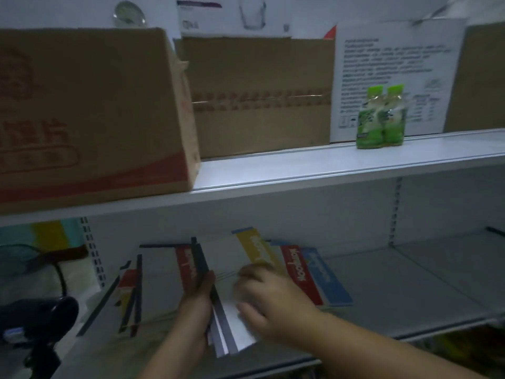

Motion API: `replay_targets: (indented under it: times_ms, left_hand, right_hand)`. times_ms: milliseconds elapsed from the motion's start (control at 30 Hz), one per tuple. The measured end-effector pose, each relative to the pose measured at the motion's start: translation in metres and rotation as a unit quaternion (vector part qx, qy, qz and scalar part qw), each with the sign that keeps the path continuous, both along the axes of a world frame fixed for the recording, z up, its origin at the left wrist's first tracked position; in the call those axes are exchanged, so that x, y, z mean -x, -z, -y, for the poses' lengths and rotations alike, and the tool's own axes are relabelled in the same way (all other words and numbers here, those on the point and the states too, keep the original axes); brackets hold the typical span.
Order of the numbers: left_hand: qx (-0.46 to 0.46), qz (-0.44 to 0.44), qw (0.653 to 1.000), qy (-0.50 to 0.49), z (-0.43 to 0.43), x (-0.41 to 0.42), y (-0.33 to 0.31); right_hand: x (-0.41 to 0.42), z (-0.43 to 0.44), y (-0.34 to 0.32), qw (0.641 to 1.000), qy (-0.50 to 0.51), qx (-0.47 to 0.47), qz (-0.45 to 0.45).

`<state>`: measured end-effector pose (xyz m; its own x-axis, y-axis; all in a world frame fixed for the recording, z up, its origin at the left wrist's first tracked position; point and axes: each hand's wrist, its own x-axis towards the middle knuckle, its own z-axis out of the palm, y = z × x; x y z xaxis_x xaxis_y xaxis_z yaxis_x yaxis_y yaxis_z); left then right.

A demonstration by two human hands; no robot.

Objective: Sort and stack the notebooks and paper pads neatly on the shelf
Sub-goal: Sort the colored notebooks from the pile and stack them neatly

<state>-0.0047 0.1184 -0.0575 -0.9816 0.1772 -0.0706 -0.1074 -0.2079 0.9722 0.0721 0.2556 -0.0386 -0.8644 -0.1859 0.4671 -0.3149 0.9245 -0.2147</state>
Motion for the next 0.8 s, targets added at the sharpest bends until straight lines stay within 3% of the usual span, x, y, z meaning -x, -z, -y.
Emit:
replay_targets:
  times_ms: [67, 167, 267, 367, 500, 800]
  left_hand:
    - [0.012, 0.004, 0.999, 0.032, -0.032, -0.011, 0.002]
    - [0.034, 0.008, 0.996, 0.082, -0.098, -0.038, 0.008]
    - [0.018, 0.048, 0.992, 0.118, -0.175, -0.079, 0.011]
    - [0.020, 0.096, 0.984, 0.150, -0.250, -0.119, 0.013]
    - [0.022, 0.114, 0.982, 0.148, -0.339, -0.163, 0.019]
    - [0.037, 0.145, 0.960, 0.235, -0.510, -0.221, 0.043]
  right_hand:
    - [-0.018, -0.049, 0.000, 0.990, 0.100, 0.097, 0.017]
    - [-0.051, -0.124, 0.010, 0.925, 0.127, 0.338, 0.119]
    - [-0.090, -0.191, 0.027, 0.870, 0.169, 0.433, 0.161]
    - [-0.133, -0.249, 0.037, 0.817, 0.213, 0.517, 0.143]
    - [-0.191, -0.324, 0.038, 0.766, 0.247, 0.581, 0.119]
    - [-0.274, -0.470, 0.054, 0.712, 0.351, 0.604, 0.068]
